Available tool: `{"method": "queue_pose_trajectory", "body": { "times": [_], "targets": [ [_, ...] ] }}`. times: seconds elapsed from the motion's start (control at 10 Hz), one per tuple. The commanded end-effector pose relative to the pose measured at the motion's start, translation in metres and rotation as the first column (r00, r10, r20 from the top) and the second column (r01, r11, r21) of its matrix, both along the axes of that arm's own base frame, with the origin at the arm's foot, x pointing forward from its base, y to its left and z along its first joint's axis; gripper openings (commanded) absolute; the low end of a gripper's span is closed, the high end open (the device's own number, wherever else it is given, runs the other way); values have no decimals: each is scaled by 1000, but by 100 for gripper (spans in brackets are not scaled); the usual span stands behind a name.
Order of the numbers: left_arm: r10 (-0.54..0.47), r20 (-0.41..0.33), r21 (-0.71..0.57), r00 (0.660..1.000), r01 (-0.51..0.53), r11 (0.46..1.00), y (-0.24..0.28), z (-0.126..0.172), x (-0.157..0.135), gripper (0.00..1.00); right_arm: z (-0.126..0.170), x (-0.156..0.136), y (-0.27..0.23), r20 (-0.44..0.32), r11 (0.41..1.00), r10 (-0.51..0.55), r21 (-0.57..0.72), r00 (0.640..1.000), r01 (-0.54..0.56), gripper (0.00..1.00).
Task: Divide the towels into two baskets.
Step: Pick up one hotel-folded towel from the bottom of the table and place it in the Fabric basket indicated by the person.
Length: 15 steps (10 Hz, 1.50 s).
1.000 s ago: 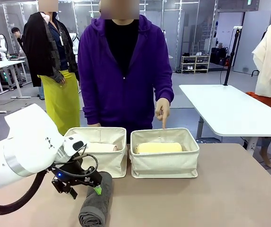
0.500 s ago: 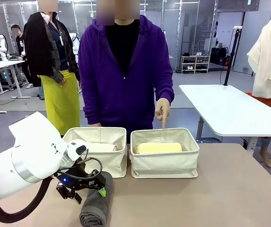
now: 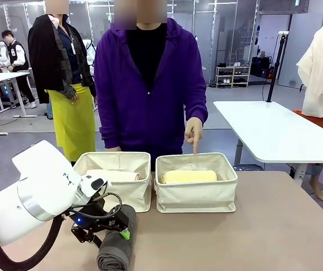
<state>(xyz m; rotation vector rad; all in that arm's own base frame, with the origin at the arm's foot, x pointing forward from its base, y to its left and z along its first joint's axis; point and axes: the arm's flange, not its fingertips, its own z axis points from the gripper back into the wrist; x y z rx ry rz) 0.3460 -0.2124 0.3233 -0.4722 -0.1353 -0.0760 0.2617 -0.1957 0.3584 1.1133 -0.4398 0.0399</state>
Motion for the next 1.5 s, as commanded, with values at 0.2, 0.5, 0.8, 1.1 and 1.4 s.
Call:
{"method": "queue_pose_trajectory", "body": {
  "times": [0.2, 0.5, 0.8, 1.1, 1.4],
  "targets": [
    [-83, 53, -74, 995, 87, 993, 6, -18, -10, 79, 4, -2, 1, -6, 1000, -11, 10, 1000, 11, 100],
    [-93, 61, -76, 994, 98, 992, 6, -17, -11, 43, 4, -2, 1, -6, 1000, -11, 10, 1000, 11, 100],
    [-155, 97, -75, 983, 163, 984, 5, -2, -16, 24, 4, -2, 1, -6, 1000, -11, 10, 1000, 11, 100],
    [-291, 211, -95, 933, 315, 944, 6, 51, -36, 24, 4, -2, 1, -6, 1000, -11, 10, 1000, 11, 100],
    [-504, 306, -26, 808, 536, 844, 10, 102, -60, 24, 4, -2, 1, -6, 1000, -11, 10, 1000, 11, 100]
  ]
}}
